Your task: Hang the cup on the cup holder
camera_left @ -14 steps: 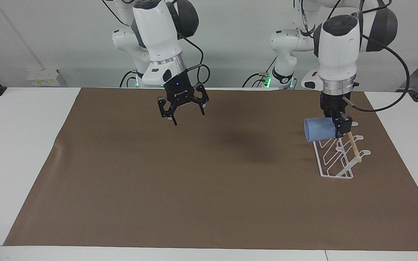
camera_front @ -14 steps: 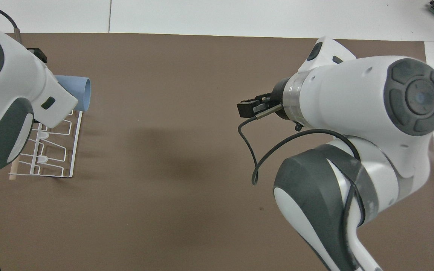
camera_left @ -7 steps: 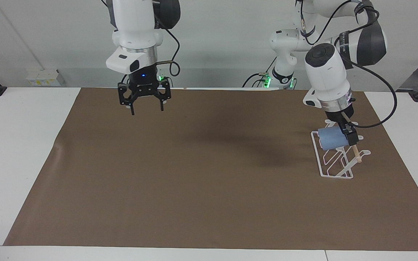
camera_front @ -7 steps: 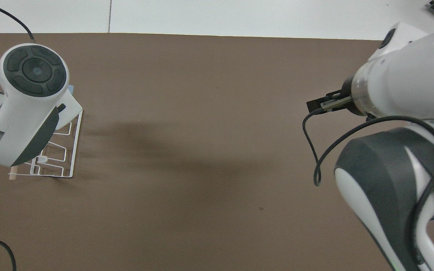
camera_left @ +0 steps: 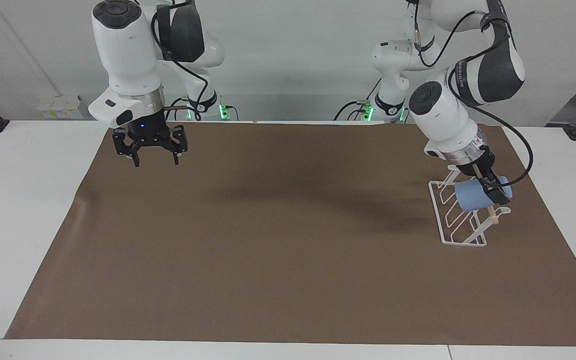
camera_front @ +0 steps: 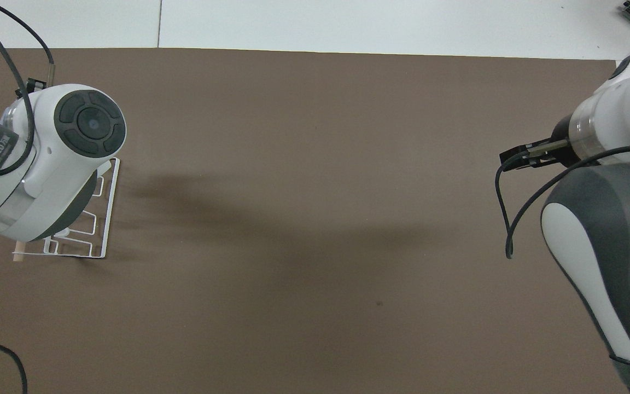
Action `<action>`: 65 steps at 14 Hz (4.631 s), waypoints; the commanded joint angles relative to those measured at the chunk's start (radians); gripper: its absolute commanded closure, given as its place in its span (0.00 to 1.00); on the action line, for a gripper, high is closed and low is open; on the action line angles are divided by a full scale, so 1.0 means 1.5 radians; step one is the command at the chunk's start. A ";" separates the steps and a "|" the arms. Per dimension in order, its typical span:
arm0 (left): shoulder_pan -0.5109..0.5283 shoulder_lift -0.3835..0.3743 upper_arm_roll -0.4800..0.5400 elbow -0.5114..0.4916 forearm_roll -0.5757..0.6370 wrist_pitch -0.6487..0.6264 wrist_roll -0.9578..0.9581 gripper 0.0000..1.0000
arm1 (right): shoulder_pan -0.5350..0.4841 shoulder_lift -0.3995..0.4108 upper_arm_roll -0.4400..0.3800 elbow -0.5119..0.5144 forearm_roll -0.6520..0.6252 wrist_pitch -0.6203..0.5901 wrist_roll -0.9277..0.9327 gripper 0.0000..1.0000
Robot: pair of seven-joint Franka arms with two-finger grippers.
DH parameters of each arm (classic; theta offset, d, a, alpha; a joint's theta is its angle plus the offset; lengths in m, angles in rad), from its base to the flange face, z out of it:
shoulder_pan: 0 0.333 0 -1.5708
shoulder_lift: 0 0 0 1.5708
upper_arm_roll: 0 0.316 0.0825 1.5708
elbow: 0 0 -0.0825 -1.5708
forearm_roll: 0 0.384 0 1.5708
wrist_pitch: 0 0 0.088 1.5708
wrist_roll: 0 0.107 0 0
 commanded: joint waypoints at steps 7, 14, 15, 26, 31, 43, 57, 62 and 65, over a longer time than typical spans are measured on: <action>0.052 -0.044 -0.003 -0.102 0.065 0.095 -0.009 1.00 | -0.033 -0.065 0.008 -0.108 0.065 0.031 0.016 0.00; 0.061 -0.016 -0.003 -0.101 0.072 0.110 -0.011 1.00 | -0.046 -0.064 0.008 -0.108 0.065 0.039 0.009 0.00; 0.060 -0.016 -0.003 -0.099 0.072 0.111 -0.010 0.96 | -0.046 -0.064 0.008 -0.108 0.065 0.039 0.009 0.00; 0.053 -0.021 -0.005 -0.071 0.063 0.097 -0.009 0.00 | -0.050 -0.064 0.008 -0.107 0.065 0.038 0.012 0.00; 0.017 -0.037 -0.015 0.000 -0.029 0.010 -0.014 0.00 | -0.053 -0.062 0.008 -0.101 0.065 0.038 0.013 0.00; 0.026 -0.061 -0.001 0.145 -0.445 -0.218 -0.396 0.00 | -0.053 -0.062 0.008 -0.099 0.065 0.038 0.015 0.00; 0.097 -0.096 0.016 0.236 -0.607 -0.326 -0.589 0.00 | -0.053 -0.063 0.008 -0.099 0.065 0.033 0.012 0.00; 0.106 -0.144 0.012 0.150 -0.619 -0.259 -0.613 0.00 | -0.053 -0.063 0.008 -0.099 0.065 0.033 0.012 0.00; 0.107 -0.145 0.013 0.148 -0.619 -0.270 -0.615 0.00 | -0.052 -0.063 0.009 -0.099 0.066 0.032 0.010 0.00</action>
